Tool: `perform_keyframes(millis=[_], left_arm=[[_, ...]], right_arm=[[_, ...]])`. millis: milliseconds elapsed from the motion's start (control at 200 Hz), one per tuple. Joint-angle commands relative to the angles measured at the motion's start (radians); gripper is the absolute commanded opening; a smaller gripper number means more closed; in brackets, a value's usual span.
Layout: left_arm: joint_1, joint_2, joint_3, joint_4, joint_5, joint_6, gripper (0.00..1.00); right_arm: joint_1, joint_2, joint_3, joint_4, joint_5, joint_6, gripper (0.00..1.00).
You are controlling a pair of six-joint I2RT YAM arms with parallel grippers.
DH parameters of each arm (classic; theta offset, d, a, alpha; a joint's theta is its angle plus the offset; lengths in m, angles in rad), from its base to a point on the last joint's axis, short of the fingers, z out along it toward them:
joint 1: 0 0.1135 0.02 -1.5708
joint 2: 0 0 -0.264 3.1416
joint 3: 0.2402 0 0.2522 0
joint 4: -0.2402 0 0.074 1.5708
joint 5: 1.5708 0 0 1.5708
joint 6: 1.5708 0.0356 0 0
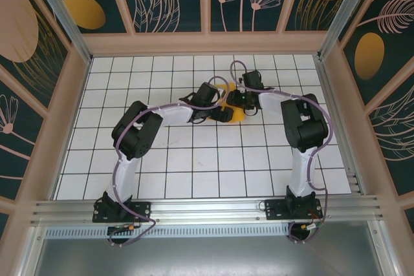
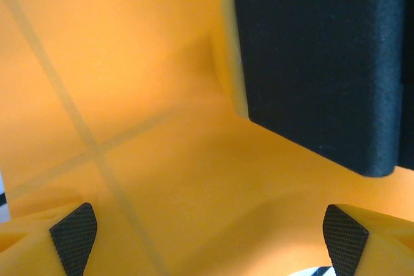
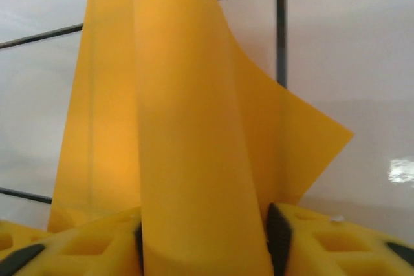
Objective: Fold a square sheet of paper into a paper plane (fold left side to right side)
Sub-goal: Pick up the square sheet of paper from the center of the table, then place a square sheet of paper at the center of the table.
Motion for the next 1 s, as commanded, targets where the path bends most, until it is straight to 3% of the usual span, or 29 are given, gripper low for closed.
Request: perform_keyframes(millis=[0,160,415,616,786,996], left_arm=[[0.0,-0.098,-0.051,0.011,-0.036,0.005,0.93],[0.068,-0.276,-0.174,0.11,0.007,-0.055,0.94],[0.213,-0.539,-0.353,0.195,0.083,-0.098,0.94],[0.254,-0.684,-0.398,0.235,0.254,-0.068,0.92],[0.254,-0.784,-0.396,0.266,0.42,-0.048,0.92],[0.254,-0.827,-0.368,0.249,0.482,-0.045,0.9]], right_arm=[[-0.003,-0.056,-0.043,-0.029,-0.096,-0.003,0.43],[-0.04,-0.142,-0.136,0.1,-0.229,-0.01,0.32],[-0.118,-0.343,-0.352,0.409,-0.461,0.013,0.3],[-0.156,-0.489,-0.444,0.581,-0.642,0.042,0.29],[-0.155,-0.615,-0.446,0.609,-0.772,0.048,0.29],[-0.128,-0.773,-0.428,0.56,-0.846,0.021,0.29]])
